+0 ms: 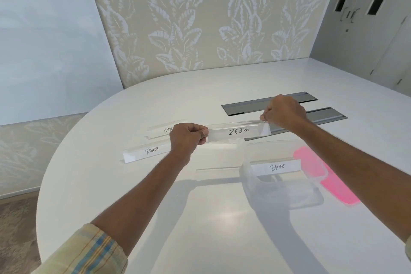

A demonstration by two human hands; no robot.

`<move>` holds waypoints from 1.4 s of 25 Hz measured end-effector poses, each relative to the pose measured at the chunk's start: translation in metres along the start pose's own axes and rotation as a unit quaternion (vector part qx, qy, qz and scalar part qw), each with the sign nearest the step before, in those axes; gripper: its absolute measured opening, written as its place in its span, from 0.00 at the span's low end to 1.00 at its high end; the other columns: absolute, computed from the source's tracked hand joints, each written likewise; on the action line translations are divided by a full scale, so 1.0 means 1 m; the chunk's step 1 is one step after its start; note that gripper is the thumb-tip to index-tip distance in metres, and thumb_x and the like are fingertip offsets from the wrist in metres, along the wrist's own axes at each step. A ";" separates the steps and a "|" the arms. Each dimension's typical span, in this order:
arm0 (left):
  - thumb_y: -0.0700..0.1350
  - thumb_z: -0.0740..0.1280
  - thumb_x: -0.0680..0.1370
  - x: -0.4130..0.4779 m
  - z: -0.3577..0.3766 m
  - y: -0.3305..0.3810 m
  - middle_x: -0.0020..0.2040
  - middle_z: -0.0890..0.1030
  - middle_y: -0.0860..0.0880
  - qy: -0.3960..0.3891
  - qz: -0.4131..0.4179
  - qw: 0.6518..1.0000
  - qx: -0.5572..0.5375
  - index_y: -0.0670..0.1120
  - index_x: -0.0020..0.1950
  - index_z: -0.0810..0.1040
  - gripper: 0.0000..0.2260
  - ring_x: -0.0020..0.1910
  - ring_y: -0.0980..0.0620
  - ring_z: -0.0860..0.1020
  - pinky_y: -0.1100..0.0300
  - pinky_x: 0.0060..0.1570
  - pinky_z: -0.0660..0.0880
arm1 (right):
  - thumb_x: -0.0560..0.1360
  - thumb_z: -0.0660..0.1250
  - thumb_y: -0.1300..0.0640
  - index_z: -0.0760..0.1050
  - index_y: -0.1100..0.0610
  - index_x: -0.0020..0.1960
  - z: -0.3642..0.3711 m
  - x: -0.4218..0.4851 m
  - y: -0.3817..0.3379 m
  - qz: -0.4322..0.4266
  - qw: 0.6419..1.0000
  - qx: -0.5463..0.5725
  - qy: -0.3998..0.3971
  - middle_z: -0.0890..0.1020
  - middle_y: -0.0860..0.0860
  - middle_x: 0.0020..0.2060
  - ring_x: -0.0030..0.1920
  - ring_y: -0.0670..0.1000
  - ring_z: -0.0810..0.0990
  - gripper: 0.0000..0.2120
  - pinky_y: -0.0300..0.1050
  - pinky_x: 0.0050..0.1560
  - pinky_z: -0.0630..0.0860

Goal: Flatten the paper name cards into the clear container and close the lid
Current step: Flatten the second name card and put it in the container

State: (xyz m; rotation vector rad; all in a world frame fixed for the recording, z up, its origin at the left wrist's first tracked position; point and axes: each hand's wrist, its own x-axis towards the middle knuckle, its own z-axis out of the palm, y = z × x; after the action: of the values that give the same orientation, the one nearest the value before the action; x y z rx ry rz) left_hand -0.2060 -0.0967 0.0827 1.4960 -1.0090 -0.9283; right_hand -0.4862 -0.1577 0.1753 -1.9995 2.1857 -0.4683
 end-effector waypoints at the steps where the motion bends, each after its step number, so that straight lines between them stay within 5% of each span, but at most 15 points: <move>1: 0.37 0.80 0.73 -0.003 0.007 0.003 0.37 0.89 0.44 -0.003 0.001 1.000 0.001 0.46 0.38 0.90 0.06 0.32 0.50 0.84 0.45 0.53 0.87 | 0.74 0.80 0.51 0.89 0.53 0.47 -0.006 -0.003 0.007 0.003 1.000 -0.002 0.003 0.88 0.52 0.46 0.53 0.59 0.85 0.06 0.50 0.53 0.80; 5: 0.36 0.78 0.73 -0.016 0.037 0.013 0.37 0.88 0.42 -0.011 0.008 1.000 0.008 0.45 0.37 0.89 0.06 0.32 0.49 0.83 0.45 0.52 0.87 | 0.75 0.79 0.50 0.89 0.50 0.47 -0.023 -0.015 0.041 0.007 1.000 -0.007 0.006 0.87 0.51 0.43 0.49 0.58 0.85 0.04 0.48 0.47 0.78; 11: 0.35 0.75 0.73 -0.036 0.077 0.017 0.31 0.86 0.49 -0.022 0.021 0.999 0.028 0.46 0.34 0.88 0.10 0.26 0.55 0.80 0.68 0.28 0.75 | 0.75 0.79 0.48 0.86 0.52 0.42 -0.036 -0.024 0.084 -0.024 1.000 -0.016 0.000 0.87 0.49 0.39 0.45 0.56 0.84 0.09 0.48 0.46 0.78; 14: 0.34 0.75 0.74 -0.046 0.096 0.019 0.34 0.87 0.46 -0.035 0.024 0.999 0.028 0.47 0.33 0.87 0.12 0.27 0.54 0.80 0.63 0.35 0.81 | 0.72 0.82 0.47 0.87 0.51 0.58 -0.036 -0.032 0.091 -0.108 0.993 -0.014 -0.042 0.88 0.49 0.56 0.58 0.55 0.84 0.17 0.53 0.60 0.81; 17: 0.33 0.75 0.74 -0.055 0.113 0.018 0.30 0.85 0.49 -0.049 0.031 0.998 0.025 0.47 0.33 0.87 0.12 0.25 0.55 0.78 0.66 0.31 0.79 | 0.69 0.85 0.50 0.82 0.52 0.69 -0.031 -0.037 0.094 -0.164 0.980 -0.024 -0.111 0.85 0.49 0.66 0.66 0.54 0.82 0.30 0.54 0.66 0.78; 23: 0.35 0.75 0.73 -0.063 0.133 0.012 0.30 0.84 0.48 -0.048 0.023 0.998 0.040 0.45 0.36 0.88 0.08 0.26 0.53 0.78 0.64 0.35 0.80 | 0.67 0.84 0.53 0.82 0.48 0.62 -0.008 -0.036 0.105 -0.209 0.960 -0.114 -0.146 0.85 0.46 0.55 0.57 0.54 0.82 0.25 0.51 0.52 0.79; 28: 0.35 0.75 0.73 -0.068 0.144 0.003 0.30 0.85 0.48 -0.045 0.015 0.998 0.042 0.44 0.37 0.89 0.07 0.26 0.54 0.78 0.63 0.37 0.80 | 0.68 0.83 0.48 0.80 0.46 0.66 0.007 -0.031 0.113 -0.234 0.950 -0.160 -0.132 0.83 0.46 0.61 0.62 0.54 0.81 0.28 0.56 0.59 0.79; 35: 0.38 0.79 0.74 -0.068 0.144 -0.009 0.34 0.88 0.48 -0.020 0.007 1.000 0.016 0.46 0.40 0.90 0.04 0.29 0.55 0.81 0.63 0.42 0.85 | 0.69 0.81 0.49 0.81 0.45 0.62 0.030 -0.014 0.121 -0.256 0.943 -0.167 -0.136 0.84 0.44 0.58 0.59 0.54 0.82 0.23 0.53 0.54 0.79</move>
State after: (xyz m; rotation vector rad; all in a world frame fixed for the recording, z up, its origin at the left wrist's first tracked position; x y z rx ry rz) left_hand -0.3628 -0.0797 0.0567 1.5006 -1.0657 -0.9388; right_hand -0.5892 -0.1393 0.1069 -2.6319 1.6538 0.1443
